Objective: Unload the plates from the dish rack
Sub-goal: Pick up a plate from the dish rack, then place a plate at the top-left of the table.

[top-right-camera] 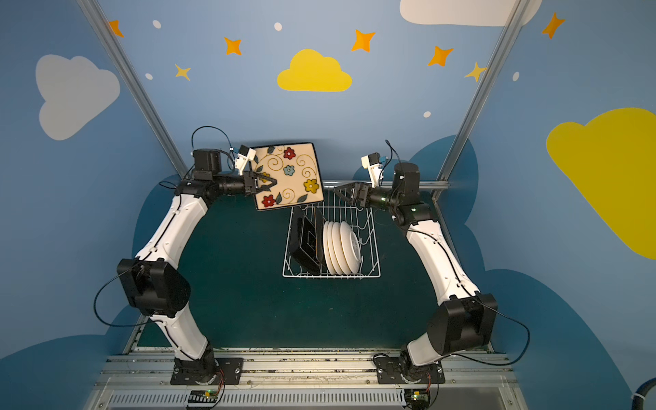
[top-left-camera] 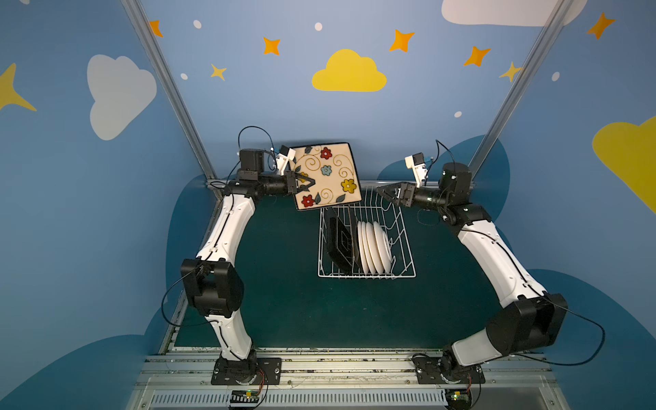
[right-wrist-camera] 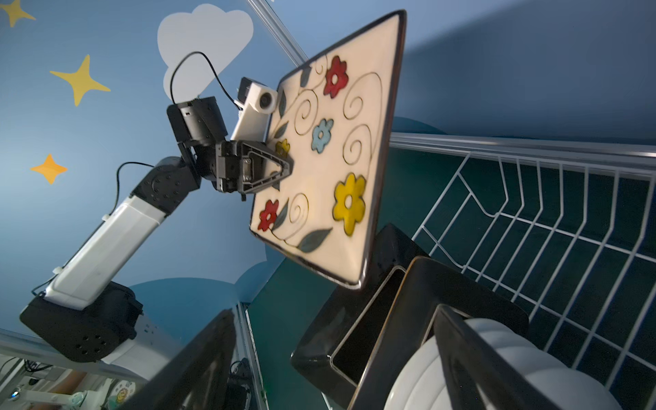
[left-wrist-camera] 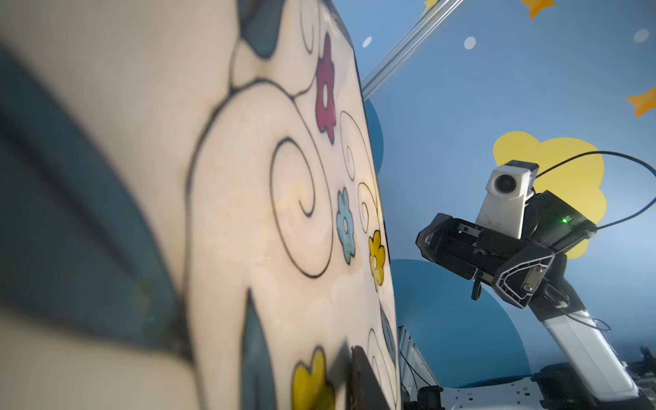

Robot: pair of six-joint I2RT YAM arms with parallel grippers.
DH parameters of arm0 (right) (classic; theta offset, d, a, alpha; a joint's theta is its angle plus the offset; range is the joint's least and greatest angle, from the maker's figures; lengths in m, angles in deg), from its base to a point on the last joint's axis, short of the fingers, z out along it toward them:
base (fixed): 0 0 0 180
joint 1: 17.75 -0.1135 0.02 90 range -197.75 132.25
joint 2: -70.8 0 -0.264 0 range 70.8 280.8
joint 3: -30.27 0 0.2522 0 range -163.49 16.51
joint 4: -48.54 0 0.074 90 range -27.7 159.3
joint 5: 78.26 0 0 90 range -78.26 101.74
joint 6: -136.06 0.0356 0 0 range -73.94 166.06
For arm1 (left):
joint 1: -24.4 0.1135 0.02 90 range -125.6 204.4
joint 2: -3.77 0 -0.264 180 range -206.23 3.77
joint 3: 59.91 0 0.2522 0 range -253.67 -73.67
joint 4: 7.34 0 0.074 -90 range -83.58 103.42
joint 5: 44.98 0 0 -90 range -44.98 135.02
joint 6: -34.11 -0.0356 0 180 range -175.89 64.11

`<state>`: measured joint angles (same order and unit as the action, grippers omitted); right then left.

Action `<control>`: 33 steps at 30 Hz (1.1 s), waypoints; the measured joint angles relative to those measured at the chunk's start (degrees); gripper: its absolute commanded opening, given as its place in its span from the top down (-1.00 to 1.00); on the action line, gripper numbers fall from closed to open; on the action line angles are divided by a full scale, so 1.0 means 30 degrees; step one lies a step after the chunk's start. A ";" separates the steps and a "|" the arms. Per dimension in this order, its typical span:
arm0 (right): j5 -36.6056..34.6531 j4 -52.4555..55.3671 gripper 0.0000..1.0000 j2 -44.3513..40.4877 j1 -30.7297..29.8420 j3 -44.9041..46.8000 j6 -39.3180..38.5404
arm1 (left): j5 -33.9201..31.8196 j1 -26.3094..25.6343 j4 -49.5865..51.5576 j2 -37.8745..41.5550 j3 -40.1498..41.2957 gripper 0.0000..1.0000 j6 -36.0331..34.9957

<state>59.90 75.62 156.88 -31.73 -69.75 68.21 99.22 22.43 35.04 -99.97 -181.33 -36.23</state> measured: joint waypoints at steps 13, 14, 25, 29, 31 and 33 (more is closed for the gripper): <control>-0.2688 0.6317 -0.76 -0.0277 -0.1100 -0.1297 -0.5020 | -0.4459 0.1610 0.9493 0.0386 -0.4510 0.94 -0.6375; -0.2994 0.6521 -0.76 -0.0277 -0.1297 -0.1304 -0.5282 | -0.4976 0.1683 1.0061 0.0379 -0.4546 0.94 -0.6659; -0.6309 0.7023 -0.76 -0.0321 -0.3402 -0.1086 -0.6921 | -0.9216 0.2543 1.3566 -0.0532 -0.4590 0.94 -0.9100; -0.6732 0.6921 -0.76 -0.0393 -0.3468 -0.0823 -0.6972 | -1.0091 0.2739 1.4207 -0.1479 -0.5020 0.94 -0.9792; -0.6834 0.6921 -0.76 -0.0401 -0.3468 -0.0823 -0.6972 | -1.0448 0.2790 1.4265 -0.1989 -0.5085 0.94 -1.0142; -0.6914 0.6943 -0.76 -0.0401 -0.3490 -0.0831 -0.6987 | -1.0710 0.2834 1.4360 -0.2441 -0.5115 0.94 -1.0418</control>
<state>39.16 96.45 155.68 -42.20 -72.24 47.25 67.09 30.93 78.12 -107.29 -196.67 -67.48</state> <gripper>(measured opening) 0.880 0.229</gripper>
